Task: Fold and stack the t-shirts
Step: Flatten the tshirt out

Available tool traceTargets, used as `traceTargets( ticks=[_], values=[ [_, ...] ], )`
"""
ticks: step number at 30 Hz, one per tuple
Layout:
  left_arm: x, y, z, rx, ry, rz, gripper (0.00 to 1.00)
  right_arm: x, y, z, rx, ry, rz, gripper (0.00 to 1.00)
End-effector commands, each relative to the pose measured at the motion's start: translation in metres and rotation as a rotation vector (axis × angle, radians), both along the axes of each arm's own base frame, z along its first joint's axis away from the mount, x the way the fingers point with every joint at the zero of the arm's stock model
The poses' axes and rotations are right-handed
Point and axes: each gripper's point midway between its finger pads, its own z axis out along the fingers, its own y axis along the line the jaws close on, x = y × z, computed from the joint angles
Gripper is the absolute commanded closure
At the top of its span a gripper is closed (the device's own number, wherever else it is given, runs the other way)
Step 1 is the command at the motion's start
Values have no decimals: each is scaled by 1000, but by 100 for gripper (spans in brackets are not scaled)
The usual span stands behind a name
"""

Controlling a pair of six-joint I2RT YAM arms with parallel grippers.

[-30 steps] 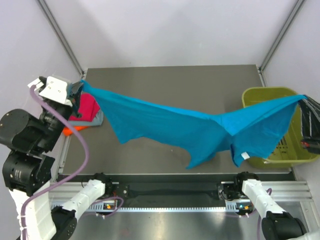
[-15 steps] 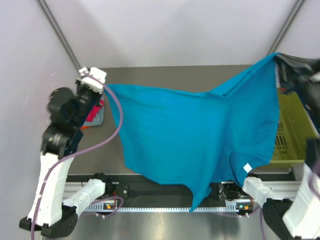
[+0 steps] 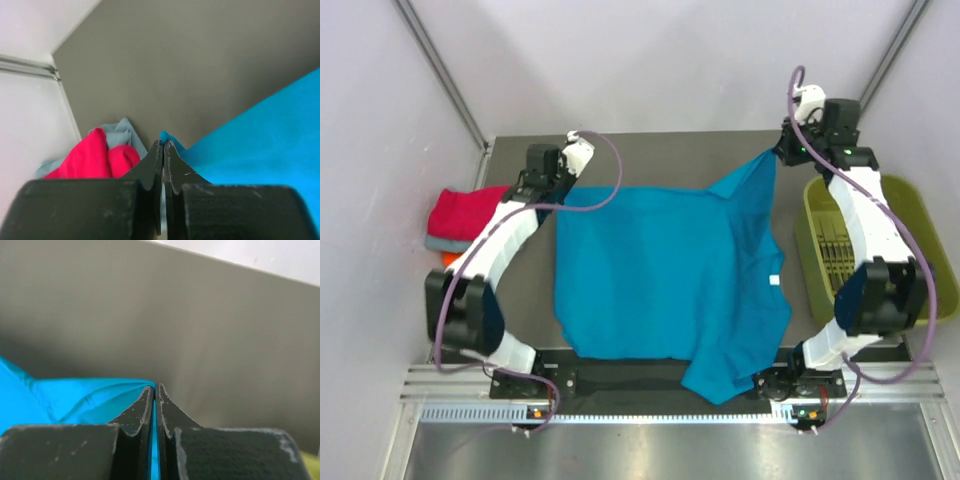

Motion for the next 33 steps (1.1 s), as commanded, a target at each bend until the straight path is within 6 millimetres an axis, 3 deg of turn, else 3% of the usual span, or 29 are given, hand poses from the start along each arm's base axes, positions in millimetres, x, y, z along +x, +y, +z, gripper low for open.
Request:
traceTargets(
  ticks=[1, 2, 3, 4, 5, 7, 8, 10, 15, 17, 18, 19, 21, 22, 27, 28, 33],
  values=[
    [65, 11, 28, -16, -123, 73, 100, 50, -7, 29, -79, -154, -5, 100],
    [82, 10, 4, -3, -78, 80, 100, 66, -10, 6, -97, -116, -15, 100],
    [90, 10, -3, 8, -56, 83, 100, 73, 3, 2, -107, -111, 8, 100],
    [99, 10, -7, 13, -48, 84, 100, 84, 3, 12, -120, -140, 5, 100],
    [116, 8, -11, 15, -51, 86, 100, 98, 3, -8, -137, -106, 1, 100],
    [132, 10, -26, 18, -36, 90, 100, 118, 2, -15, -165, -113, -3, 100],
    [139, 10, -21, 14, -52, 88, 100, 124, 4, -17, -182, -116, -4, 100],
    [147, 13, -32, 23, -46, 88, 100, 139, 7, -25, -215, -124, 5, 100],
    [163, 15, -30, 16, -85, 110, 100, 164, 8, -26, -233, -164, -56, 100],
    [168, 18, -38, 15, -76, 135, 100, 175, 15, -30, -226, -175, -47, 100],
    [174, 18, -31, 5, -93, 148, 100, 179, 18, -34, -226, -174, -43, 100],
    [177, 19, -41, 11, -78, 159, 100, 188, 21, -38, -217, -176, -44, 100],
    [185, 25, -34, 27, -100, 198, 100, 198, 24, -41, -203, -186, -46, 100],
    [188, 28, -44, 40, -87, 217, 100, 207, 24, -48, -192, -187, -55, 100],
    [202, 39, -51, 79, -90, 269, 100, 233, 30, -59, -176, -236, -67, 100],
    [205, 41, -60, 91, -81, 275, 100, 238, 32, -65, -174, -242, -68, 100],
    [216, 64, -63, 82, -120, 386, 100, 252, 42, -64, -149, -302, -85, 100]
  ],
)
